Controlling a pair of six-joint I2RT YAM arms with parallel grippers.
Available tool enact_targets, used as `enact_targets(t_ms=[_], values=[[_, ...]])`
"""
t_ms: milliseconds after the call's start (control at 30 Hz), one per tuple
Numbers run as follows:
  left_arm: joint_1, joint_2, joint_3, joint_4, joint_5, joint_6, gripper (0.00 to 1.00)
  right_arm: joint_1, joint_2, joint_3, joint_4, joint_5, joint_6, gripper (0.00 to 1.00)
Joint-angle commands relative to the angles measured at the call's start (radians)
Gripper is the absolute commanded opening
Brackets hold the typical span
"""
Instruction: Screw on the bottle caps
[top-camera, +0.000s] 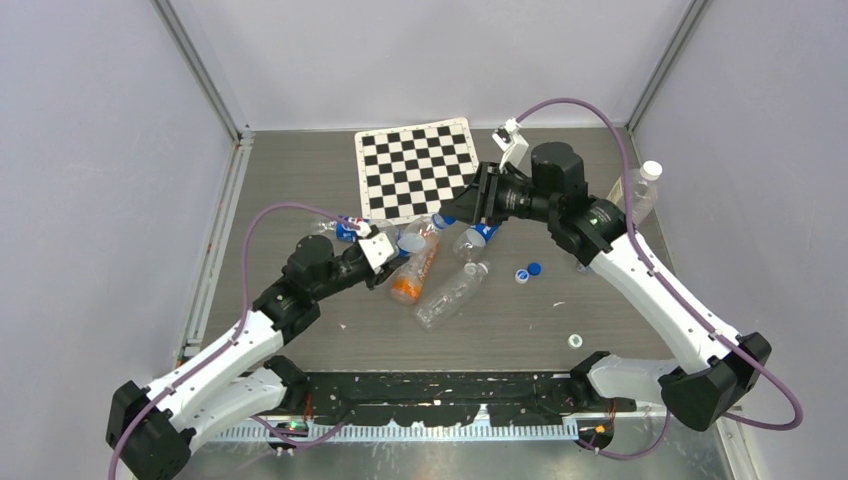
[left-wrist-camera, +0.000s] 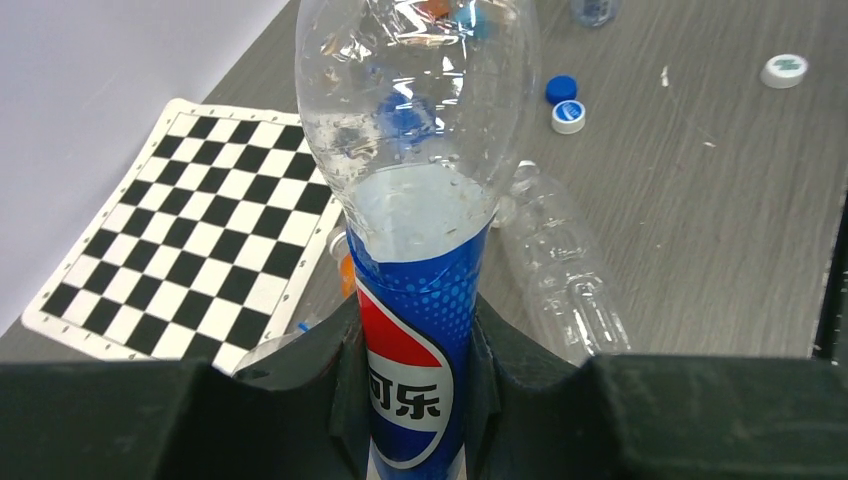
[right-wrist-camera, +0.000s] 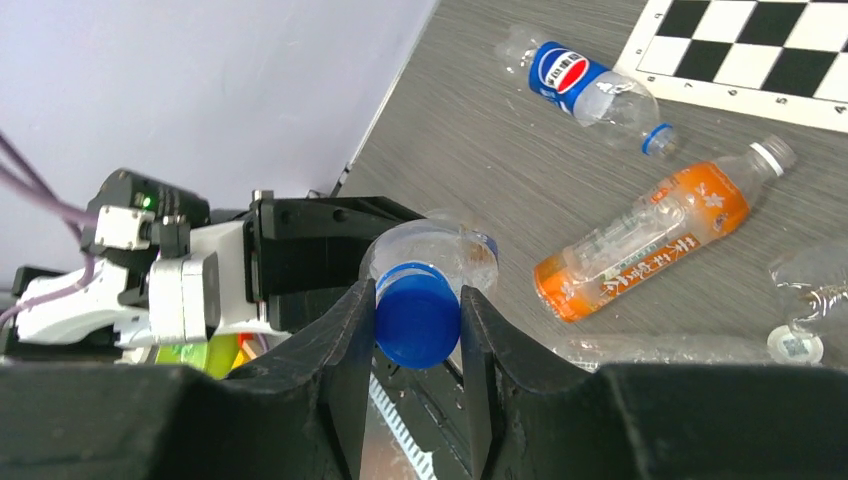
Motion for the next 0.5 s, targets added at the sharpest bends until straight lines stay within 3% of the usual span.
enact_targets(t_ms=[0, 233, 467], values=[[0.016, -0.009, 0.061, 0.099, 0.139, -0.058, 0.32, -0.042, -0.034, -0.010, 0.106, -0.221, -0.103, 0.00], [0.023, -0.003, 0.071, 0.084, 0.197, -0.062, 0.32, -0.060, -0.013, 0.043, 0.051, -0.322, -0.227, 0.00], [0.024, -0.001, 0.061, 0.114, 0.196, -0.077, 0.33, -0.060, 0.010, 0.051, 0.045, -0.416, -0.204, 0.01]])
